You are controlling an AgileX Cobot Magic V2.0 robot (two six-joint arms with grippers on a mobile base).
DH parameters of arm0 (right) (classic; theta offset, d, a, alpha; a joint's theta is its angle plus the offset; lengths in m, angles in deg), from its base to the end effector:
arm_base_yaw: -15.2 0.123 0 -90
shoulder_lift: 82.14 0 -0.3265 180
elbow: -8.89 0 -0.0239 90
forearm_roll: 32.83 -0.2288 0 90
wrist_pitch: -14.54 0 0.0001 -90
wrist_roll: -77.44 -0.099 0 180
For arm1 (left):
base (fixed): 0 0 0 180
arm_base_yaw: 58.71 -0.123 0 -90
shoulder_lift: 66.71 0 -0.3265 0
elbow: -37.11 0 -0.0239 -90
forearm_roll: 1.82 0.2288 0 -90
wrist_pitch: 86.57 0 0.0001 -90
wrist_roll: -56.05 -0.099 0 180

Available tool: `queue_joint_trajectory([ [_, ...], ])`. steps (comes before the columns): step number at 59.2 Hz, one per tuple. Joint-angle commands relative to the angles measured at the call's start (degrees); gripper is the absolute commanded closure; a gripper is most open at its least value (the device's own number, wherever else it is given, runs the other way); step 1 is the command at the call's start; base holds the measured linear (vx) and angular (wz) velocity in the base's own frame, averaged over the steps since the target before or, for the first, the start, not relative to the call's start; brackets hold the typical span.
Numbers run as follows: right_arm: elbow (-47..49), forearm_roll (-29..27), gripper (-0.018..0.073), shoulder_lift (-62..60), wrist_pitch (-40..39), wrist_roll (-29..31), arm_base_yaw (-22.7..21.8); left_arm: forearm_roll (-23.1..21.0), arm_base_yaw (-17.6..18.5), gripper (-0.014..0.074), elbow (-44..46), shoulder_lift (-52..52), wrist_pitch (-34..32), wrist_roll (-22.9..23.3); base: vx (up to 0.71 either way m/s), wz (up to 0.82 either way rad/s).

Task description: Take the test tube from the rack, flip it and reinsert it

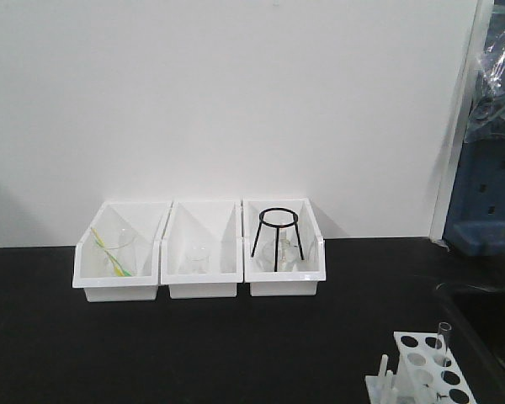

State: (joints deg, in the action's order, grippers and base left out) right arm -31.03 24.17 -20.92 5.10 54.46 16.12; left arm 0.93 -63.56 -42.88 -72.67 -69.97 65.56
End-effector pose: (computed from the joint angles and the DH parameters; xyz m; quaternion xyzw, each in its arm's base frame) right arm 0.1692 0.0163 0.3782 -0.2644 0.6940 -0.1391 0.6551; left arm -0.0017 0.0012 0.1753 -0.0839 0.7755 -0.0057 0.6257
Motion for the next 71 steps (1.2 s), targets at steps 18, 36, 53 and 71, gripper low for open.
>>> queue_joint_trajectory([
  [18,-12.84,-31.04,0.0568,5.55,-33.89,-1.67,-0.39,-0.21,0.28,0.0603,-0.05,0.69,-5.02,0.01,0.00,0.00],
  [36,-18.04,-40.76,0.0568,15.45,-50.67,8.28,-0.39,-0.21,0.28,0.0603,-0.05,0.69,-5.02,0.01,0.00,0.00],
  [53,-17.97,-41.36,0.0568,22.37,-55.28,11.59,-0.39,-0.21,0.28,0.0603,-0.05,0.69,-5.02,0.01,0.00,0.00],
  [71,-17.97,-41.56,0.0568,25.59,-56.32,14.90,-0.39,-0.21,0.28,0.0603,-0.05,0.69,-5.02,0.01,0.00,0.00],
])
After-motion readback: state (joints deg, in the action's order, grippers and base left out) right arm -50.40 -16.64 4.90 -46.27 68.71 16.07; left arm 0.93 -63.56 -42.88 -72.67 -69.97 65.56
